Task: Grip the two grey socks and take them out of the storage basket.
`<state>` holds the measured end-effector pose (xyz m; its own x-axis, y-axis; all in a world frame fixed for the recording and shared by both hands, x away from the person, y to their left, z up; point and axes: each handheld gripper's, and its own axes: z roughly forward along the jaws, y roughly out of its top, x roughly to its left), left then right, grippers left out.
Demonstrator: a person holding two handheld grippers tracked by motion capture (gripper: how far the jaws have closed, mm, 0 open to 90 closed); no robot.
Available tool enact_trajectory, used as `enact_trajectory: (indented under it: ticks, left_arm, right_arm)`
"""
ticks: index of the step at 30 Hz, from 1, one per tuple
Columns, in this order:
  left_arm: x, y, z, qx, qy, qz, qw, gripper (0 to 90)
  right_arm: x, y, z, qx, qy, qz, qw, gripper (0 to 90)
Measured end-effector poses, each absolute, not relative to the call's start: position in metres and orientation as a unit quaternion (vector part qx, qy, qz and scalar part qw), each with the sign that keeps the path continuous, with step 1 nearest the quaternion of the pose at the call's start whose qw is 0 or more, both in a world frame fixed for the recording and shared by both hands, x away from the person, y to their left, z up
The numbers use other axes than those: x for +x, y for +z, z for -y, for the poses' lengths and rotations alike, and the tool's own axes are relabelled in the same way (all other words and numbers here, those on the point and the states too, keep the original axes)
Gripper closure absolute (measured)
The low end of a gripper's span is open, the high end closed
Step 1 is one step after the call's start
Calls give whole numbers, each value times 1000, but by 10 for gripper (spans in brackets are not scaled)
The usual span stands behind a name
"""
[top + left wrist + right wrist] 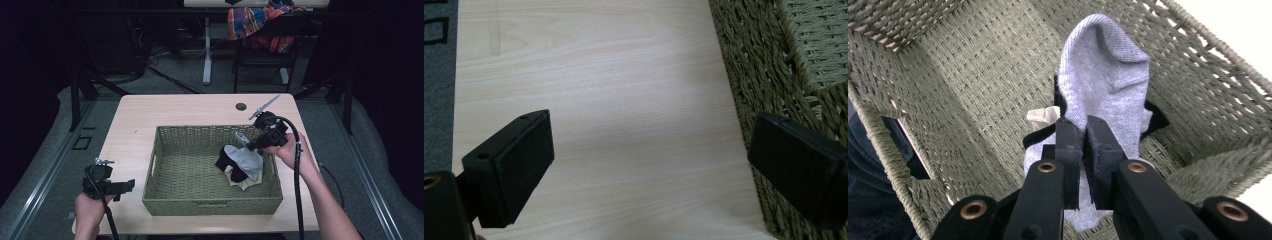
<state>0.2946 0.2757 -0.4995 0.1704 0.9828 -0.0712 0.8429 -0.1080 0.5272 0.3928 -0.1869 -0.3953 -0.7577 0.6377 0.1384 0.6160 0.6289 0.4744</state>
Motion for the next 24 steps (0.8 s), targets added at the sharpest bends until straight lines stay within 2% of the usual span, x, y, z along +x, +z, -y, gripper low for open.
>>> enact_trajectory:
  ticks: [24]
  left_arm:
    - [295, -500, -276, 728, 153, -628, 228, 48]
  right_arm:
    - [391, -373, 207, 363, 282, -887, 37, 857]
